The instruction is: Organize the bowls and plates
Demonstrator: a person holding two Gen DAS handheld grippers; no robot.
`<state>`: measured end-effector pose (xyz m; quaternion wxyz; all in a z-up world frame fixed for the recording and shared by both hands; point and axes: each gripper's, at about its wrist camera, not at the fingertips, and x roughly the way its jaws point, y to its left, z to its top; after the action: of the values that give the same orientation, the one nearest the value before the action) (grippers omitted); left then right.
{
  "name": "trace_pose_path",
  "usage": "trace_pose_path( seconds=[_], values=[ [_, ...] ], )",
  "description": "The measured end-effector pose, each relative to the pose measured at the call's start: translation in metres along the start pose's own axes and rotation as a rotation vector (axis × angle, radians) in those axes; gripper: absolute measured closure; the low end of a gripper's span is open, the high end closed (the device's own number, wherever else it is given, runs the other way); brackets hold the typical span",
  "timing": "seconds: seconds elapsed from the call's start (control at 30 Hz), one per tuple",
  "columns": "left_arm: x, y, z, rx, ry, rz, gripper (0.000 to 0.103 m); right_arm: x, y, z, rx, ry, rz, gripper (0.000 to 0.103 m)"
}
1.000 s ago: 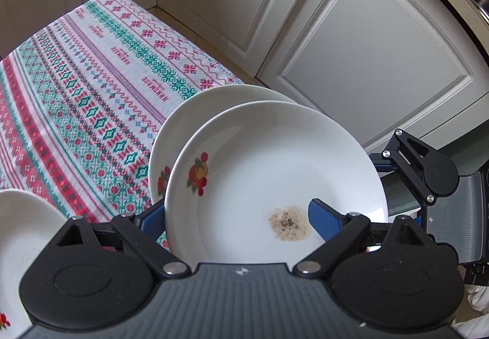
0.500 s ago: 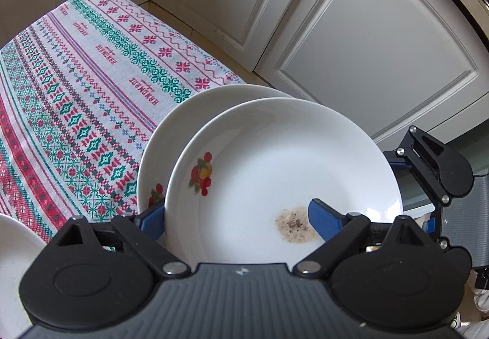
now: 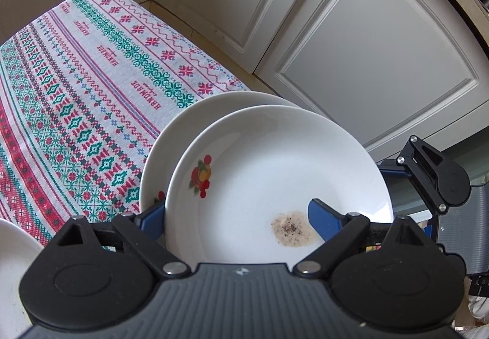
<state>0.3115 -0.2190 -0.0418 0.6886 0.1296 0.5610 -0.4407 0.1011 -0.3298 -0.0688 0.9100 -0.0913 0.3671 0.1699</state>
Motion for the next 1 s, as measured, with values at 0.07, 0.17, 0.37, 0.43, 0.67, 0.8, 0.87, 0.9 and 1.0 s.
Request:
trace_pose_path(
  seconds=[0.07, 0.17, 0.37, 0.43, 0.67, 0.8, 0.87, 0.9, 1.0],
  values=[
    [-0.001, 0.002, -0.001, -0.006, -0.002, -0.007, 0.009, 0.0, 0.0, 0.0, 0.0, -0.002, 0.0, 0.0],
    [-0.004, 0.003, -0.001, -0.019, -0.001, -0.014, 0.009, 0.0, 0.0, 0.0, -0.001, -0.003, -0.001, 0.0],
    [-0.007, 0.004, -0.001, -0.035, 0.002, -0.022, 0.009, 0.0, 0.0, 0.0, -0.003, -0.004, -0.004, 0.0],
    [-0.008, 0.004, -0.002, -0.036, 0.001, -0.021, 0.009, 0.0, -0.001, -0.001, -0.001, -0.006, -0.001, 0.0],
    [-0.01, 0.006, -0.002, -0.065, 0.02, -0.029, 0.009, 0.003, -0.002, 0.001, 0.003, -0.006, 0.001, 0.0],
    [-0.012, 0.006, -0.002, -0.074, 0.029, -0.025, 0.009, 0.003, -0.002, 0.0, 0.006, -0.007, 0.003, 0.0],
    [-0.012, 0.006, -0.002, -0.07, 0.03, -0.019, 0.008, 0.003, -0.003, -0.001, 0.009, -0.008, 0.005, 0.0],
    [-0.012, 0.005, -0.002, -0.074, 0.03, -0.018, 0.007, 0.003, -0.002, -0.001, 0.013, -0.009, 0.005, 0.0],
    [-0.006, 0.001, 0.0, -0.045, 0.035, 0.007, 0.005, 0.003, -0.003, -0.002, 0.018, -0.012, 0.006, 0.0]
  ],
)
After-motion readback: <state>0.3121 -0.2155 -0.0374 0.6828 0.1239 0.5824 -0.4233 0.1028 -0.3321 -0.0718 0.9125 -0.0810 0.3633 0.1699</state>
